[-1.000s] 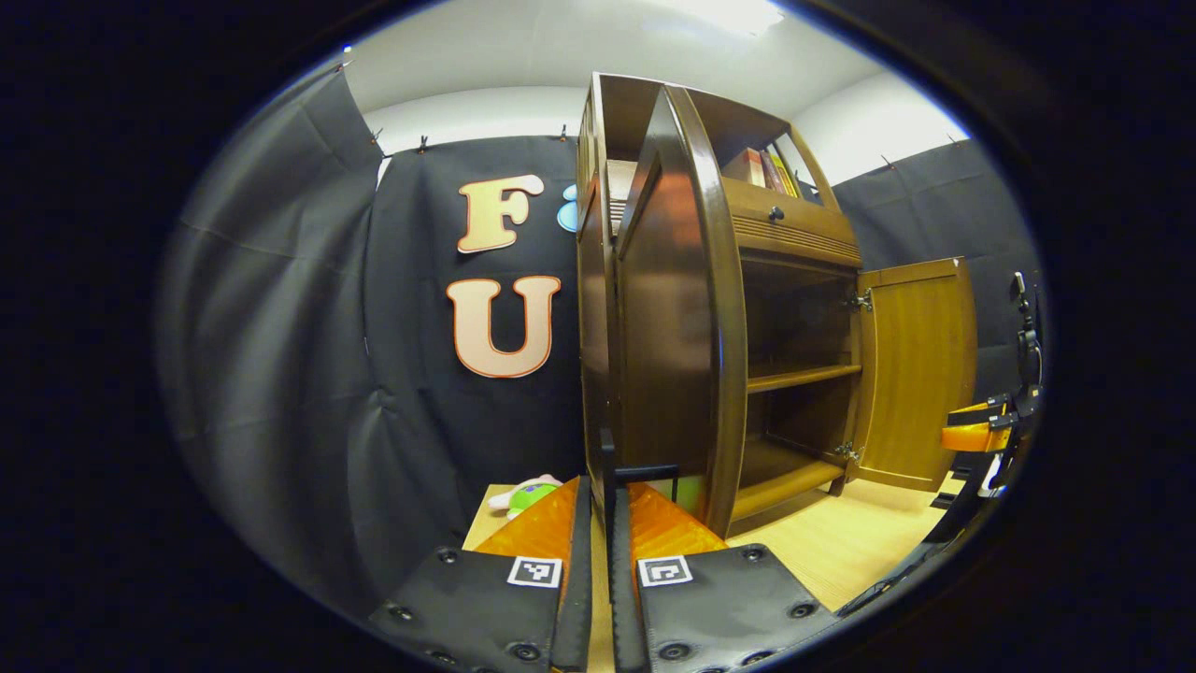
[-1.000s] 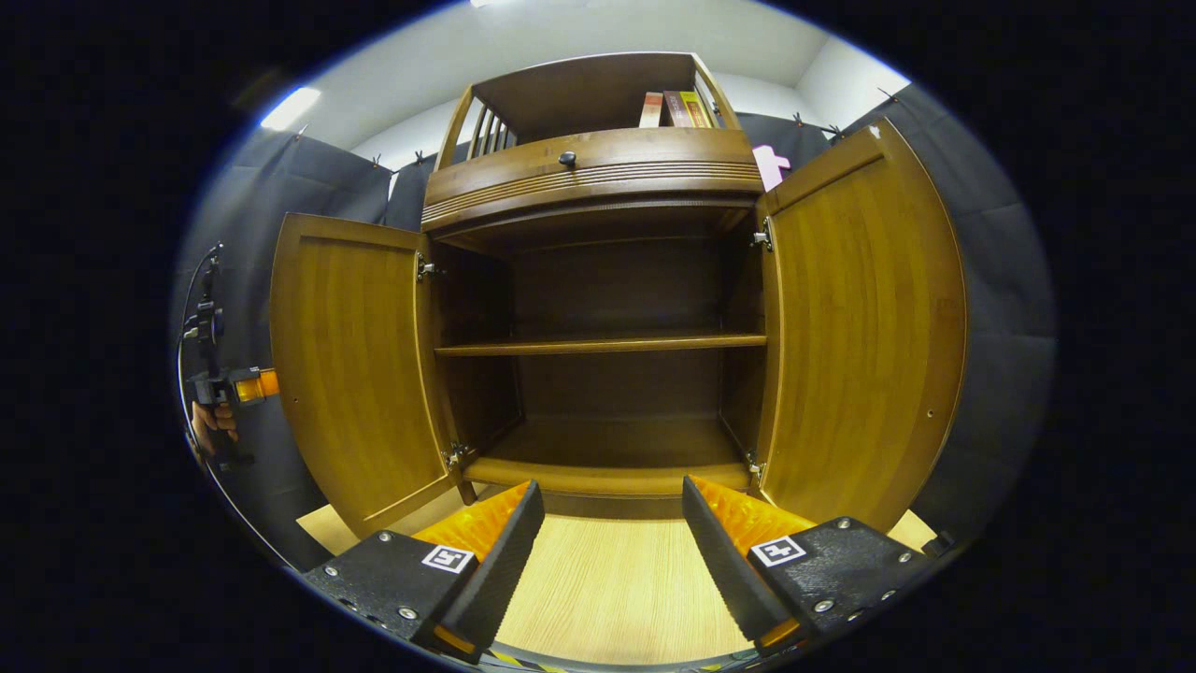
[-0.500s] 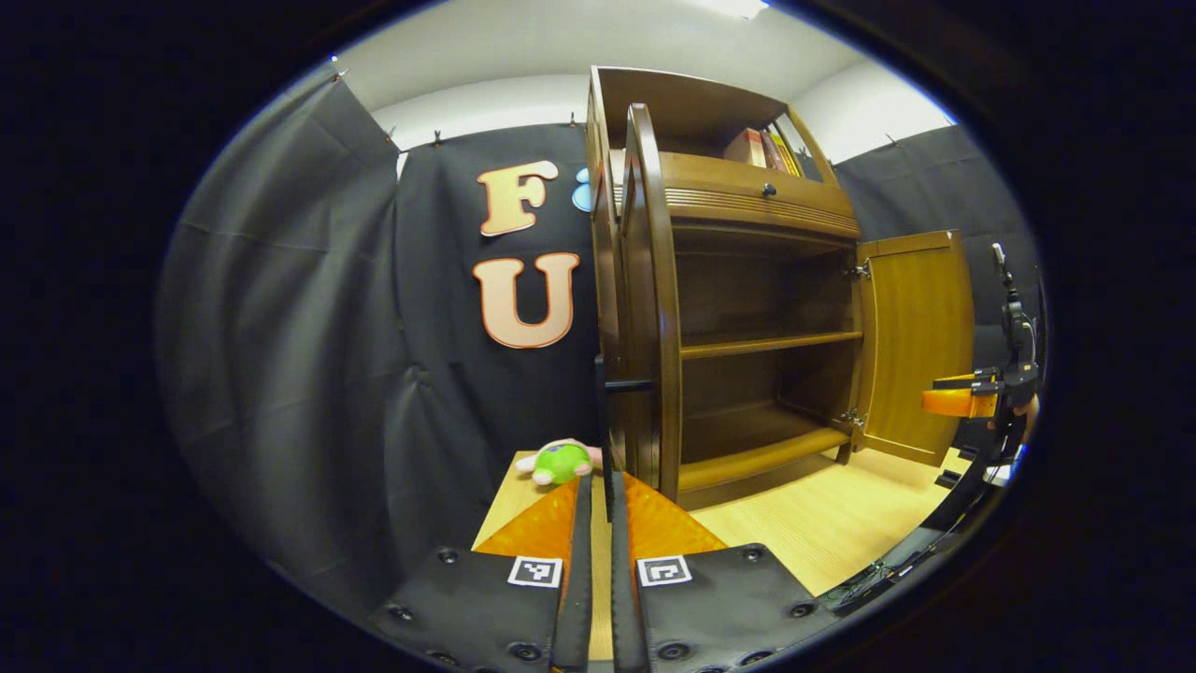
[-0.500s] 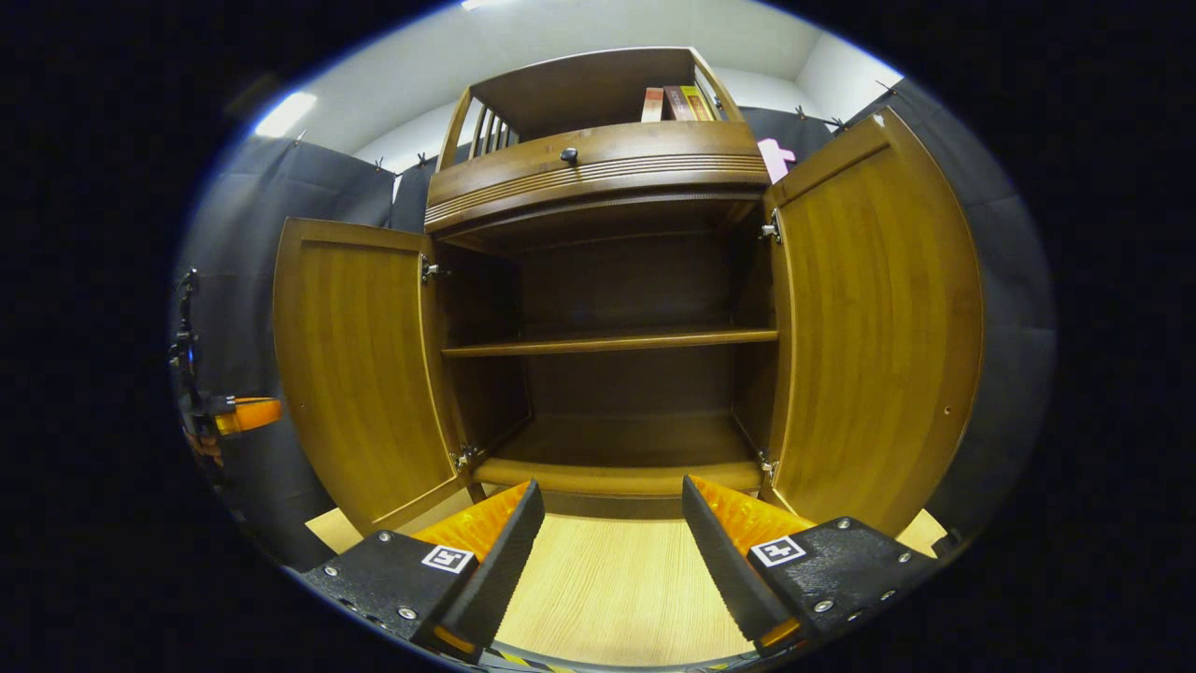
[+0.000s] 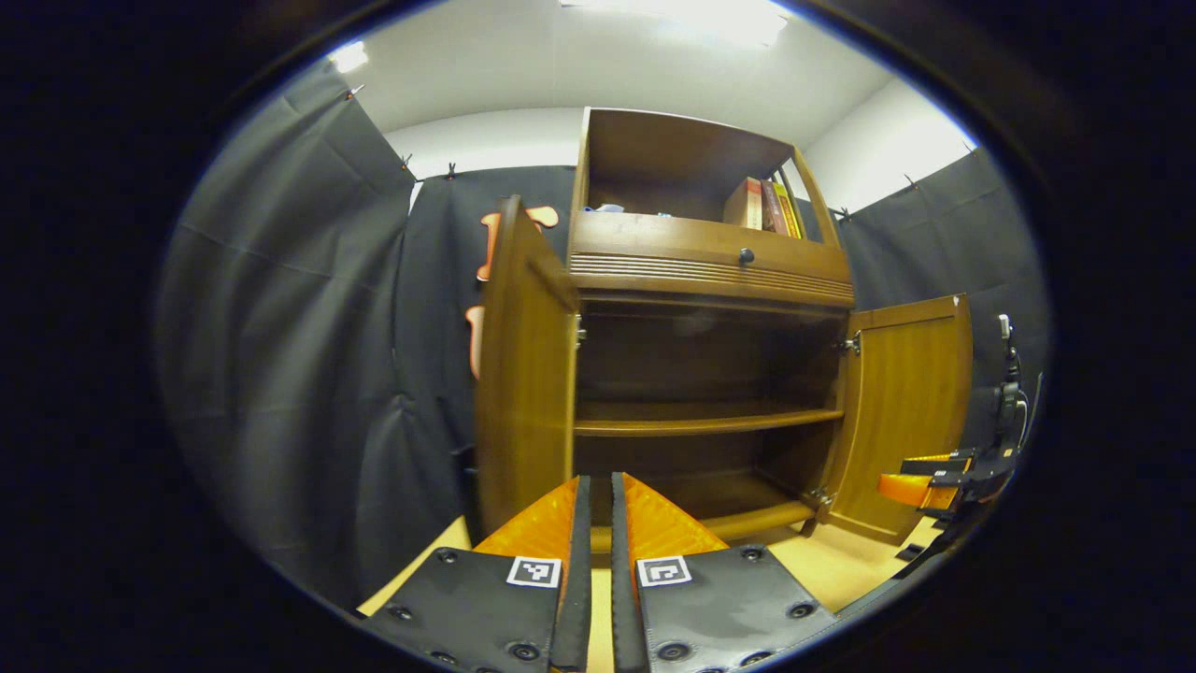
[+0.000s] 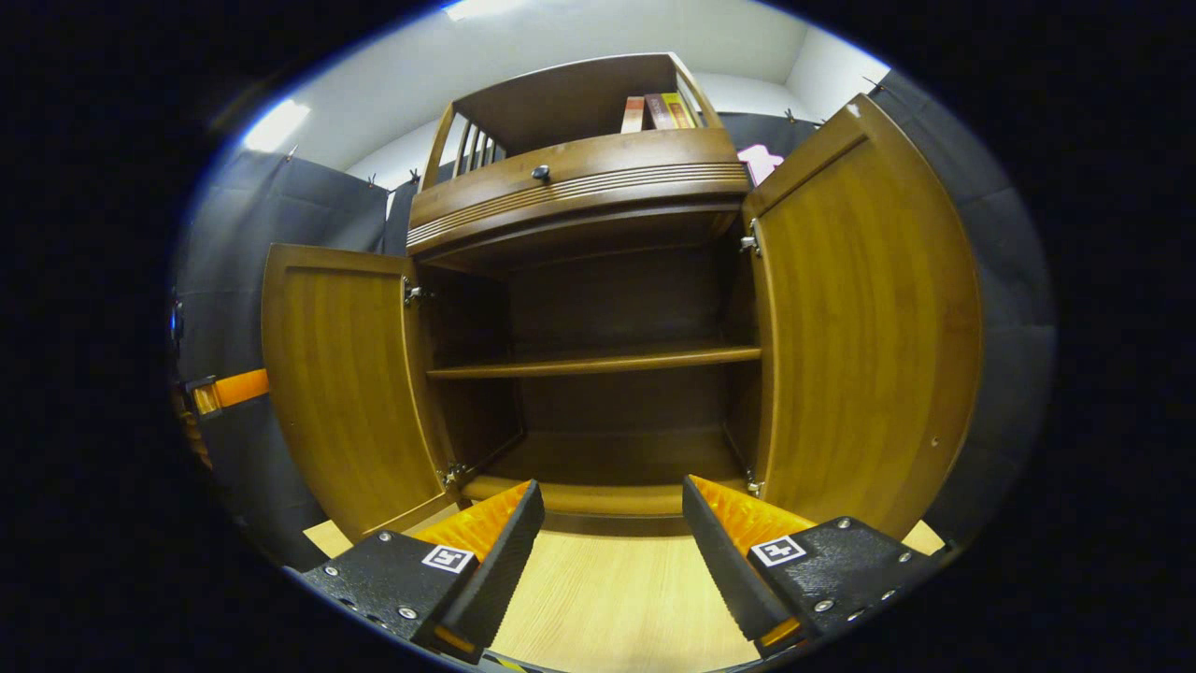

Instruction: Open the right door of the double-door shoe cabinet with the right hand, and open the left door with the left hand.

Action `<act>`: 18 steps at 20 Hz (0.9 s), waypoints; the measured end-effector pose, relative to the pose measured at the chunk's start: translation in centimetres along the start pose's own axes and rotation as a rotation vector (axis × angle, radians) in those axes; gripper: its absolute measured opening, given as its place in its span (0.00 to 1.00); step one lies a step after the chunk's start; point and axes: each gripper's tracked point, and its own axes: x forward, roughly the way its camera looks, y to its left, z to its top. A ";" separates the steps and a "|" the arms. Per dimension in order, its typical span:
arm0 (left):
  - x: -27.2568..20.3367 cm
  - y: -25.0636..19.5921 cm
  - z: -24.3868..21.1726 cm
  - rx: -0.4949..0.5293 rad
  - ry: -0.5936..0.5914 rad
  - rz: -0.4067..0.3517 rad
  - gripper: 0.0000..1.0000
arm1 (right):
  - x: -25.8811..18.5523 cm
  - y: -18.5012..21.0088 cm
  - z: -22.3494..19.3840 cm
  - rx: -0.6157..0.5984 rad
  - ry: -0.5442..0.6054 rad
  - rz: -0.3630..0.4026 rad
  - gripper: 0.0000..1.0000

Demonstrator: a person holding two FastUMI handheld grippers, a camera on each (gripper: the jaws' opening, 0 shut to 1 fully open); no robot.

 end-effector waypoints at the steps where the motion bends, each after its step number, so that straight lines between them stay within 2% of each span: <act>1: 1.2 -1.4 -0.3 -0.018 -0.002 -0.007 0.17 | -0.1 -0.9 0.3 -0.007 -0.007 -0.013 0.92; 2: 2.2 -3.3 -1.0 -0.049 0.008 -0.024 0.16 | -0.4 -1.6 0.6 -0.009 -0.012 -0.023 1.00; 4: 4.1 -6.2 -2.6 -0.109 0.035 -0.034 0.16 | -1.1 -2.8 0.9 -0.011 -0.020 -0.036 1.00; 5: 4.9 -6.8 -3.5 -0.125 0.044 -0.006 0.16 | -1.3 -3.2 0.9 -0.009 -0.020 -0.037 1.00; 6: 5.6 -6.9 -4.3 -0.132 0.051 0.027 0.16 | -1.7 -3.7 0.9 -0.012 -0.020 -0.040 0.92; 7: 6.0 -7.1 -5.1 -0.135 0.060 0.062 0.16 | -2.1 -4.4 0.8 -0.024 -0.022 -0.053 0.96; 8: 6.2 -7.2 -5.6 -0.123 0.063 0.088 0.18 | -2.4 -5.0 0.8 -0.037 -0.023 -0.064 0.92; 10: 6.6 -7.8 -6.3 -0.097 0.060 0.112 0.18 | -2.7 -5.9 0.5 -0.049 -0.020 -0.075 0.92; 18: 6.4 -8.6 -5.9 -0.055 0.029 0.104 0.17 | -1.9 -6.4 0.5 -0.037 -0.034 -0.066 0.92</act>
